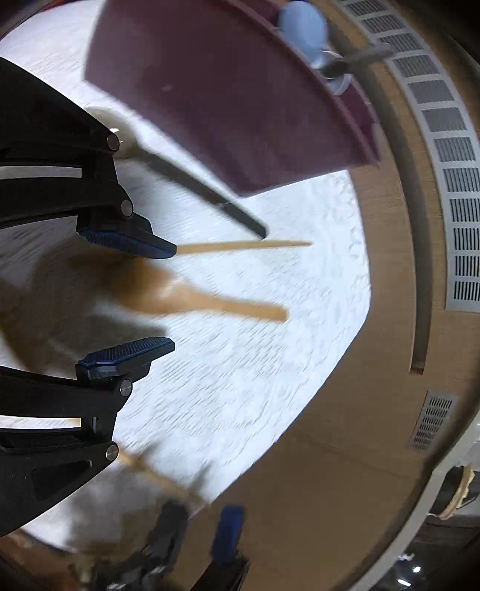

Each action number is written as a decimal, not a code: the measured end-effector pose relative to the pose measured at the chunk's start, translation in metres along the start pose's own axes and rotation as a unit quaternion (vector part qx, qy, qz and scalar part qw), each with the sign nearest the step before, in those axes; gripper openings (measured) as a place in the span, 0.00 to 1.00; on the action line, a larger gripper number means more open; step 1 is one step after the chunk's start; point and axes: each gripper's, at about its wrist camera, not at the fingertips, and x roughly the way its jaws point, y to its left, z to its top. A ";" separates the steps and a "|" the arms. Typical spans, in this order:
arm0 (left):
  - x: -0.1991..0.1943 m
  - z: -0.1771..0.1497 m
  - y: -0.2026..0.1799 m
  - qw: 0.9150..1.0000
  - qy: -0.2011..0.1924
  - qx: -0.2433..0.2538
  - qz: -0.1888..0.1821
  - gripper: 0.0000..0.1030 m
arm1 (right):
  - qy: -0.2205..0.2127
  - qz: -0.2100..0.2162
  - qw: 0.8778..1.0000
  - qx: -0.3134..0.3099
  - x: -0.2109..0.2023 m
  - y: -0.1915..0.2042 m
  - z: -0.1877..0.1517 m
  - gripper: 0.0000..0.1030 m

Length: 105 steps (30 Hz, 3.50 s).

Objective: Organize utensils

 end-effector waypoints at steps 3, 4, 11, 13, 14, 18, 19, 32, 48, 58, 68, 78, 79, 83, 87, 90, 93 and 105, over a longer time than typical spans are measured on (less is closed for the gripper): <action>0.007 0.006 0.001 1.000 0.007 -0.005 0.014 0.44 | 0.004 0.000 1.000 0.006 0.002 -0.002 -0.002 0.50; 0.010 0.006 0.001 1.000 0.011 -0.006 0.014 0.44 | 0.006 0.001 1.000 0.008 0.002 -0.002 -0.004 0.50; -0.017 -0.023 0.000 1.000 0.003 -0.021 0.005 0.20 | 0.010 0.016 1.000 0.021 0.010 0.006 0.010 0.52; -0.030 -0.036 0.002 1.000 -0.002 -0.023 0.008 0.14 | 0.006 0.028 0.999 0.023 0.014 0.013 0.023 0.53; -0.038 -0.045 0.004 1.000 -0.005 -0.026 0.011 0.14 | 0.008 0.031 0.999 0.024 0.017 0.014 0.027 0.54; -0.076 -0.078 0.022 0.998 -0.021 -0.051 0.029 0.14 | 0.038 0.040 0.998 0.039 0.050 0.031 0.056 0.54; -0.082 -0.084 0.028 0.997 -0.022 -0.060 0.033 0.14 | 0.051 0.039 0.997 0.043 0.061 0.035 0.062 0.54; -0.107 -0.135 0.081 0.988 -0.027 -0.145 0.037 0.17 | 0.133 -0.055 0.989 0.043 0.177 0.092 0.116 0.26; -0.066 -0.070 0.035 0.992 0.010 -0.091 -0.089 0.42 | 0.080 0.023 0.995 0.059 0.085 0.051 0.098 0.06; 0.006 0.005 0.018 0.968 0.109 -0.184 -0.134 0.42 | 0.041 0.043 0.994 0.090 0.039 -0.001 0.073 0.09; 0.041 0.051 0.004 0.976 0.141 -0.166 -0.024 0.33 | 0.017 0.065 0.992 0.107 0.036 -0.014 0.069 0.09; -0.028 0.011 -0.002 0.997 0.020 -0.073 0.033 0.05 | -0.008 0.072 0.993 0.091 0.009 -0.004 0.073 0.08; -0.037 0.008 -0.003 0.997 0.005 -0.073 0.040 0.05 | -0.011 0.073 0.993 0.089 0.006 -0.002 0.074 0.07; -0.077 -0.016 0.015 0.994 -0.032 -0.089 0.048 0.04 | -0.013 0.083 0.994 0.069 -0.006 0.010 0.078 0.06; -0.073 -0.026 0.036 0.987 0.017 -0.162 -0.016 0.07 | -0.011 0.069 0.997 0.047 -0.012 0.021 0.076 0.06; -0.051 -0.017 0.038 0.975 0.065 -0.205 -0.052 0.17 | -0.007 0.052 0.998 0.046 -0.013 0.020 0.074 0.06; -0.023 0.001 0.033 0.963 0.100 -0.240 -0.062 0.50 | -0.004 0.049 0.998 0.047 -0.013 0.017 0.073 0.06; 0.026 0.031 -0.030 0.985 0.124 -0.093 0.073 0.32 | 0.047 0.010 0.995 0.090 0.020 -0.020 0.045 0.17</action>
